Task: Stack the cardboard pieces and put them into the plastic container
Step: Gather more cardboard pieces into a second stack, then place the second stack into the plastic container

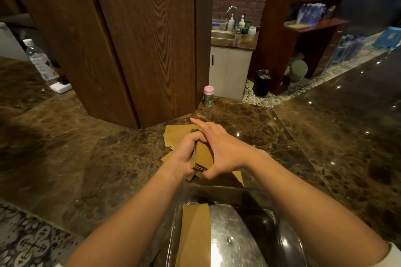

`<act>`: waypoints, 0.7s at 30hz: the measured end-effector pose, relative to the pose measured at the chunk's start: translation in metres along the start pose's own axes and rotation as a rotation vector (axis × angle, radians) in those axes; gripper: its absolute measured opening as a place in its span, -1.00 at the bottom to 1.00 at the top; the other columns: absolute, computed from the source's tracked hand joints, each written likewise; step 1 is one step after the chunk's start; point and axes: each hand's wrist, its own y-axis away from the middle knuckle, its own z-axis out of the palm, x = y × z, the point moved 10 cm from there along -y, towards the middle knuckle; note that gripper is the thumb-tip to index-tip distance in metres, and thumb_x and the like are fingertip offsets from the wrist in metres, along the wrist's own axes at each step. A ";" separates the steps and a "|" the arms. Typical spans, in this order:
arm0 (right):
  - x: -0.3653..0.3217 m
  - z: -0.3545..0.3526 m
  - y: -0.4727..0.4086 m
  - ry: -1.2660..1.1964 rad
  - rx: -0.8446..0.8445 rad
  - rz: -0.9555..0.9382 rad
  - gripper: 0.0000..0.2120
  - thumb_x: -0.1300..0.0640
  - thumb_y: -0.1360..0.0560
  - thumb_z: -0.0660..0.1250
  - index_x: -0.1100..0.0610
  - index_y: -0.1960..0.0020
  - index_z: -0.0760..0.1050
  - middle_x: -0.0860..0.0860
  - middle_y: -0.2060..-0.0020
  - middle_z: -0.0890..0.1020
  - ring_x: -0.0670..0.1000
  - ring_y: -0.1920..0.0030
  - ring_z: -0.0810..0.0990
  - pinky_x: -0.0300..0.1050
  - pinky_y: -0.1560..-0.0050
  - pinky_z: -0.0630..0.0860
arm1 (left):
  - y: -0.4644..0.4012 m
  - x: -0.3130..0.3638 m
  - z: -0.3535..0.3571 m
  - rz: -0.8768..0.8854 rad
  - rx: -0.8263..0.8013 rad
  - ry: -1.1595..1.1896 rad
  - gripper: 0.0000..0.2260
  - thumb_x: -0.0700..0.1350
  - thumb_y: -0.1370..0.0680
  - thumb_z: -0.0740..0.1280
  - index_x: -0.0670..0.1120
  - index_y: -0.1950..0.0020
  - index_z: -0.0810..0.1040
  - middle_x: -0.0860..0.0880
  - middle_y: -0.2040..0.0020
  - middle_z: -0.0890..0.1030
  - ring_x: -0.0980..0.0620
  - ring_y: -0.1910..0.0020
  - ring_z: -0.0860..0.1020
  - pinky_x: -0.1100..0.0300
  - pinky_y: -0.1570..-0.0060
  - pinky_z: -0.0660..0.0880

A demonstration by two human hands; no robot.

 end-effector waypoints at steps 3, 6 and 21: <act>-0.001 0.002 0.002 0.007 0.002 -0.010 0.26 -0.16 -0.18 0.59 -0.35 -0.53 -0.28 -0.03 -0.45 0.21 0.05 -0.46 0.12 -0.01 -0.36 0.20 | 0.003 -0.001 0.003 0.009 -0.001 0.009 -0.66 -0.22 -0.31 0.35 -0.21 -0.08 0.60 -0.21 0.16 0.59 -0.17 0.12 0.61 -0.02 0.14 0.51; -0.001 0.002 0.004 0.027 -0.005 -0.015 0.25 -0.20 -0.18 0.58 -0.33 -0.54 -0.26 -0.02 -0.45 0.22 0.07 -0.45 0.16 0.01 -0.40 0.25 | 0.007 -0.002 0.005 0.012 -0.008 0.031 -0.67 -0.21 -0.37 0.32 -0.19 -0.12 0.57 -0.20 0.13 0.58 -0.18 0.10 0.59 -0.03 0.14 0.51; -0.034 -0.030 0.061 0.105 0.025 -0.051 0.23 -0.23 -0.20 0.56 -0.31 -0.54 -0.26 0.02 -0.40 0.23 0.05 -0.38 0.22 0.14 -0.31 0.44 | 0.047 -0.011 0.059 0.045 -0.305 0.053 -0.80 -0.12 -0.31 0.47 -0.12 0.10 0.73 -0.13 0.18 0.63 -0.06 0.13 0.63 0.07 0.12 0.53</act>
